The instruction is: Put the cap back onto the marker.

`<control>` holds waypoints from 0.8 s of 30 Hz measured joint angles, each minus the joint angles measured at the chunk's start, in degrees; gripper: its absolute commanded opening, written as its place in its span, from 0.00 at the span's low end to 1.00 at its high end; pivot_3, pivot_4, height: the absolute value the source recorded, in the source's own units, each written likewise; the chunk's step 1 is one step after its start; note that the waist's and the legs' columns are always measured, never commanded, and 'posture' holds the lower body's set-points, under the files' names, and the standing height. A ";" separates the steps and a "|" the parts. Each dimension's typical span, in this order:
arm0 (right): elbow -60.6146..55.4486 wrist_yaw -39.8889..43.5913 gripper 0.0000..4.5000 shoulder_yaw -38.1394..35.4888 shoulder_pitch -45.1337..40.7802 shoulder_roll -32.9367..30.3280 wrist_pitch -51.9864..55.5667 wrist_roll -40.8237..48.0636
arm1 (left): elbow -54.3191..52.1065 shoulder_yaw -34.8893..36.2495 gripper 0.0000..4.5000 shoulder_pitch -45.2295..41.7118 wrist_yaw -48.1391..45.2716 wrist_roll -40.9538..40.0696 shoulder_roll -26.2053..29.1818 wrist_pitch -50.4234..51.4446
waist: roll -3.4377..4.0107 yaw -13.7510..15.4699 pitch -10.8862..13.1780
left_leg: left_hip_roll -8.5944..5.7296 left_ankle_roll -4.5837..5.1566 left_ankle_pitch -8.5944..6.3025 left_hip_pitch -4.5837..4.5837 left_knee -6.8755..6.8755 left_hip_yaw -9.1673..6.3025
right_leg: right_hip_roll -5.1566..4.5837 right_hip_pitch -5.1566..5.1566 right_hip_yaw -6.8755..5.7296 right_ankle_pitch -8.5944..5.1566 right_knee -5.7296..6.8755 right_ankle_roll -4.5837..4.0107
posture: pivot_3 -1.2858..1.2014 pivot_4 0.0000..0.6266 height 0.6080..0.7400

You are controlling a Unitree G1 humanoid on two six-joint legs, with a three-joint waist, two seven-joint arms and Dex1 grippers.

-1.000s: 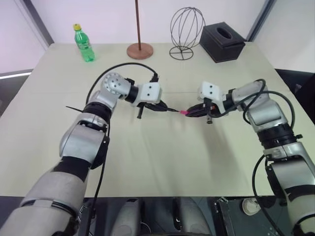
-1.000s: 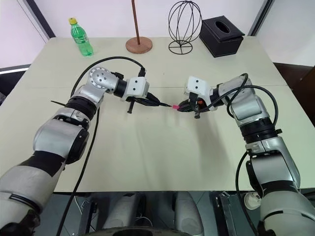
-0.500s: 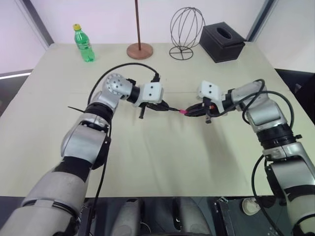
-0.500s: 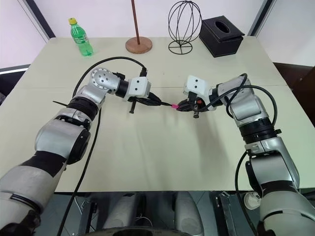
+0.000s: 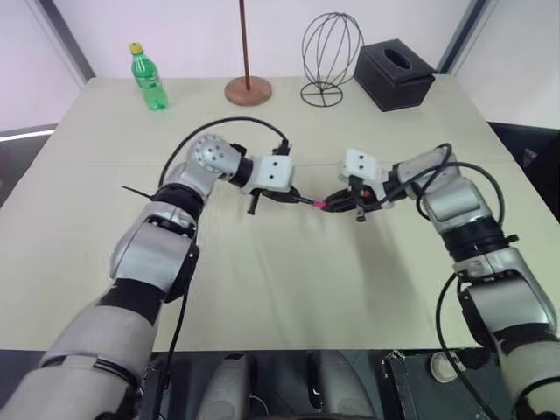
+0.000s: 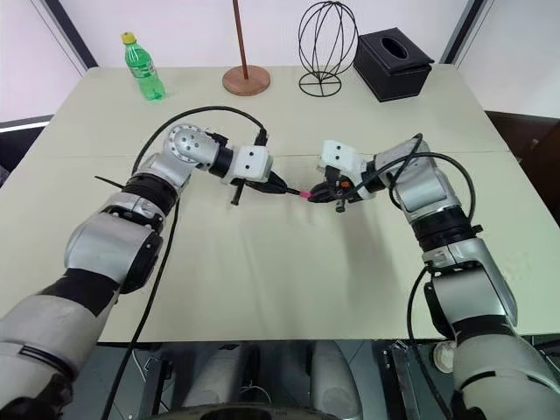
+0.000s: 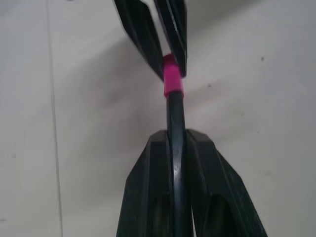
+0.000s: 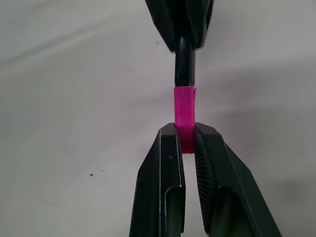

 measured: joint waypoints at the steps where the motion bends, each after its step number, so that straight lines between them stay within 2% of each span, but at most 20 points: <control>1: 0.63 0.04 0.02 0.00 -0.41 0.34 0.04 -0.03 | 0.00 0.04 0.00 0.00 0.03 0.00 0.11 0.03 | 0.00 0.00 0.00 | 0.00 0.00 0.00 0.00 0.00 0.00 | 0.00 0.00 0.00 0.00 0.00 0.00 | 0.52 0.24 1.00; 16: 4.15 -0.51 0.02 0.11 -2.53 2.47 -2.76 -2.15 | 0.00 0.02 0.00 0.04 0.93 0.16 0.98 0.21 | 0.00 -0.05 0.00 | 0.00 0.00 0.00 0.00 -0.01 0.00 | 0.00 -0.02 0.00 0.00 0.00 0.00 | 0.52 0.24 1.00; 24: 4.05 -2.48 0.02 1.52 -2.61 3.40 -6.75 -6.00 | 0.00 -0.06 0.00 -0.15 -0.08 0.20 0.90 5.05 | 0.00 -0.12 0.00 | -0.01 -0.01 0.00 0.00 -0.01 0.00 | 0.01 -0.02 0.00 0.00 0.01 0.00 | 0.52 0.24 1.00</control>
